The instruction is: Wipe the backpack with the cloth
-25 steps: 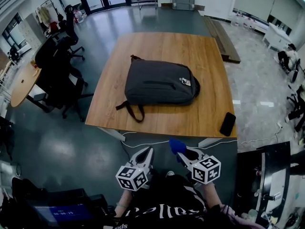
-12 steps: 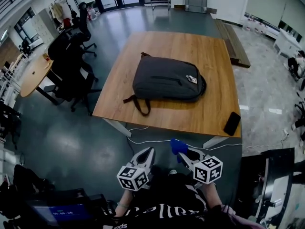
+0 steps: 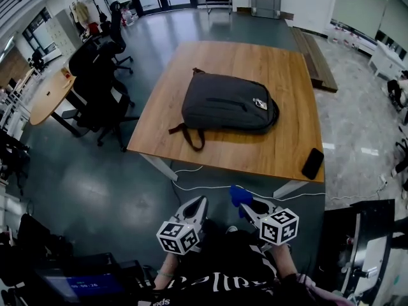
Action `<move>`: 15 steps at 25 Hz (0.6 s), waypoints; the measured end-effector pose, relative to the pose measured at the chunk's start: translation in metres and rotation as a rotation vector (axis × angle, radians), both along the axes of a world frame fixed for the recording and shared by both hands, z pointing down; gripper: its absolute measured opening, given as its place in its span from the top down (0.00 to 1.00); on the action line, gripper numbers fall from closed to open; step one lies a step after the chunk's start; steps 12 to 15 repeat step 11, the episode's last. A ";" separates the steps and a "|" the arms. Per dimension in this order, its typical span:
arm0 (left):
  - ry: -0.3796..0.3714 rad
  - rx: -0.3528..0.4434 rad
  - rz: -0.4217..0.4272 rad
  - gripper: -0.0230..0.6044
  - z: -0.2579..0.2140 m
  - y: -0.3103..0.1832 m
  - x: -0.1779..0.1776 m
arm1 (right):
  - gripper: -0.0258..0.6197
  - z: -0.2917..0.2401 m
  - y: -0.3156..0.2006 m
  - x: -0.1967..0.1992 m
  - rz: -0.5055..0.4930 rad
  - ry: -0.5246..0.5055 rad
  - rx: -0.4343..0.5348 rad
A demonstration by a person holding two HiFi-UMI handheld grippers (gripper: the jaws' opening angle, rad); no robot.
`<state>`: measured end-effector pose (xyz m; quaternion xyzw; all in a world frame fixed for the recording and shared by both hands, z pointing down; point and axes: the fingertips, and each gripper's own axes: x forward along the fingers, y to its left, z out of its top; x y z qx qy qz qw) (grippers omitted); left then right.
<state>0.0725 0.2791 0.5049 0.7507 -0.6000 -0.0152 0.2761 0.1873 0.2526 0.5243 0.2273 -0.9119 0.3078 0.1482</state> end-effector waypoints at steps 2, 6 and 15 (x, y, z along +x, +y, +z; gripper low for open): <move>0.002 0.004 -0.005 0.97 0.000 0.001 -0.001 | 0.86 0.001 0.000 0.000 0.001 0.002 0.000; 0.002 0.009 -0.018 0.97 -0.002 0.004 -0.007 | 0.86 0.000 0.002 -0.002 -0.003 0.003 0.005; 0.004 0.010 -0.020 0.97 -0.004 0.006 -0.009 | 0.86 0.001 0.005 -0.004 -0.009 0.010 0.003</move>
